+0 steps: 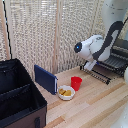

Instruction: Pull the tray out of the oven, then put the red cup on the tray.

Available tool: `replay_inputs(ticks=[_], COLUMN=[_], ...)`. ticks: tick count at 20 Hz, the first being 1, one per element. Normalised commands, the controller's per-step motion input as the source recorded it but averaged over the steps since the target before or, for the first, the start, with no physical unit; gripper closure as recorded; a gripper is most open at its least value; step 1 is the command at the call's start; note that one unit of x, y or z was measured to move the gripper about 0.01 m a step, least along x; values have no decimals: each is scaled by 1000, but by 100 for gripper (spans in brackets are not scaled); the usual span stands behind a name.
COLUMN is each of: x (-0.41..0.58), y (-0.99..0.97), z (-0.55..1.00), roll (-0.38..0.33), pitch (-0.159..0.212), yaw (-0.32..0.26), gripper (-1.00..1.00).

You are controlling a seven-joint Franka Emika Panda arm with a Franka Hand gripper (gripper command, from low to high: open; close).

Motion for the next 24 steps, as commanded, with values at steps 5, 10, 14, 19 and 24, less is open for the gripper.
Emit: replay_inputs(ticks=[5,10,14,19,24], x=[190,13,-78,-74,-46], y=[306,379,292,281,281], z=[616,597,541,474,405], roll=[-7,108,179,200,228], pitch=[26,-10,-57,-60,-37], yaw=[-32,-178,-229,-242,-233], gripper=[-100,-100,-100,-100,-100])
